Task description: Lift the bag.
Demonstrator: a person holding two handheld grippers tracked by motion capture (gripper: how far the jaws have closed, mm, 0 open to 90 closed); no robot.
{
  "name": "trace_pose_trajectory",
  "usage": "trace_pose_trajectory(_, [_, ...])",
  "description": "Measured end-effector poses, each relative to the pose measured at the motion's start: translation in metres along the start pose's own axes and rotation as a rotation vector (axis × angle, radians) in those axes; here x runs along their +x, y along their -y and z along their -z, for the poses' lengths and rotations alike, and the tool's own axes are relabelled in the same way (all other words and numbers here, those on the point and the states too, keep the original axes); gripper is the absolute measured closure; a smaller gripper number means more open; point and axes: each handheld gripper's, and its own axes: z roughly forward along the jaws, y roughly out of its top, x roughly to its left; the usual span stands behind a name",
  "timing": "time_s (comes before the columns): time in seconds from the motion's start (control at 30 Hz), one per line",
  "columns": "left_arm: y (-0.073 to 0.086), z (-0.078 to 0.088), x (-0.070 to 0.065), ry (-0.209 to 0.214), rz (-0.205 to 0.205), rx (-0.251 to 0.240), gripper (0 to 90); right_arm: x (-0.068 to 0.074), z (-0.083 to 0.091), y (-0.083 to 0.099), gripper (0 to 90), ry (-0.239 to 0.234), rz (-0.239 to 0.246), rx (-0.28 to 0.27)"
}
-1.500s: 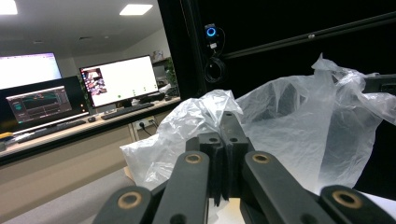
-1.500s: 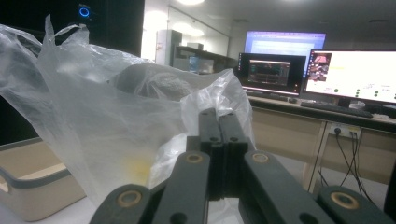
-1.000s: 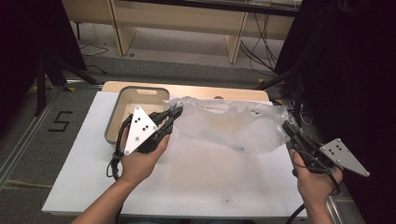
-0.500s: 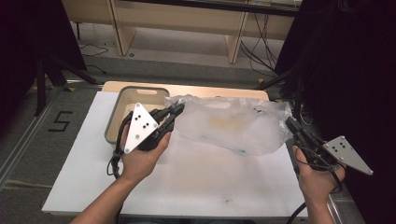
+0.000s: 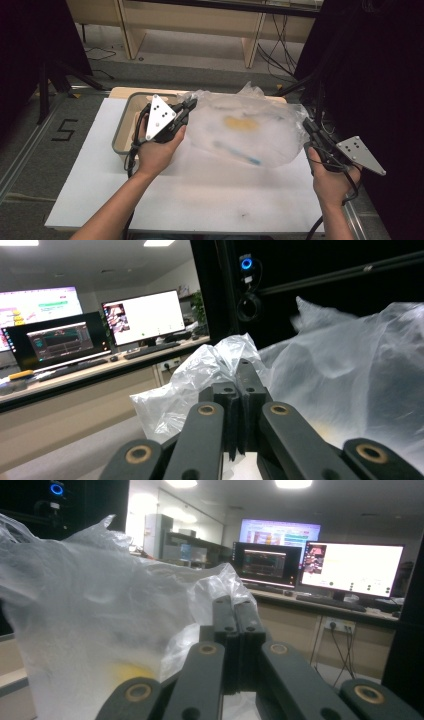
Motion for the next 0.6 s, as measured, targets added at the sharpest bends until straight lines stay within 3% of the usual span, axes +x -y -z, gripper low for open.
trace_pose_trajectory(0.23, [0.012,-0.021,0.004,-0.023,-0.007,0.03,88.7,-0.002,-0.013,0.006,90.0,0.038,0.026,0.013])
trace_pose_trajectory(0.6, [0.033,-0.054,0.005,-0.052,0.001,0.105,88.2,0.001,-0.036,0.028,90.0,0.049,0.031,0.102])
